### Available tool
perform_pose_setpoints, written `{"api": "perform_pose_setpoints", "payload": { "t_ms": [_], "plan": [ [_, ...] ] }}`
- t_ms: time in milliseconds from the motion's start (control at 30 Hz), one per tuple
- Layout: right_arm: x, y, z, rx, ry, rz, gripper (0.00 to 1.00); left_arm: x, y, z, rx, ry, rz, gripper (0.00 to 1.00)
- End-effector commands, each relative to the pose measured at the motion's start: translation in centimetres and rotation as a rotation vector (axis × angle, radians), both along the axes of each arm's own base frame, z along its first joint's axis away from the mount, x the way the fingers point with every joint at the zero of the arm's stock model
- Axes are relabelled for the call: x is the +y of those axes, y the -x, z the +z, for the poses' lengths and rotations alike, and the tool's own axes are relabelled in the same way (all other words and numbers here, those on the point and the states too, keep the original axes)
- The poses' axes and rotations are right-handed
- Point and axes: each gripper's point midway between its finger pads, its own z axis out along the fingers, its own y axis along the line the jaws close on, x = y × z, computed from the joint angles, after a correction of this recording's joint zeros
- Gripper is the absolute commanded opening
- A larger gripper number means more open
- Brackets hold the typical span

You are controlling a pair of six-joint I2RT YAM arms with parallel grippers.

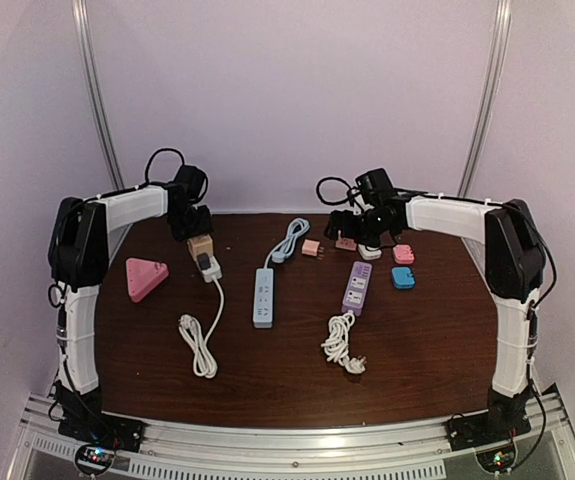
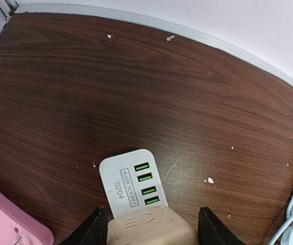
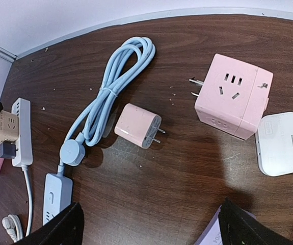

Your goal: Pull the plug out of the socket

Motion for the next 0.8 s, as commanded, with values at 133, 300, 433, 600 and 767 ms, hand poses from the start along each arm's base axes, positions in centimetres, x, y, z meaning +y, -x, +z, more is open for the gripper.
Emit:
{"api": "perform_pose_setpoints", "payload": {
  "t_ms": [133,300,433,600,767],
  "plan": [
    [1.0,1.0,1.0,-0.030,0.022,0.019,0.93,-3.2,5.2,-0.7,0.052,0.039,-0.095,0.54],
    [2.3,1.7,0.8,-0.029,0.032,0.048,0.93,-5.0,8.4,-0.9,0.063,0.069,-0.123,0.52],
    [4.0,2.6,0.5,-0.025,0.055,0.087,0.93,-5.9,11.4,-1.4,0.067,0.131,-0.103,0.52],
    [6.8,4.0,0.3,-0.034,0.105,0.146,0.93,-5.9,14.1,-0.9,0.053,0.197,-0.079,0.52],
    [9.6,5.5,0.2,-0.043,0.125,0.201,0.93,-6.1,14.3,1.3,0.004,0.213,-0.115,0.60]
  ]
}}
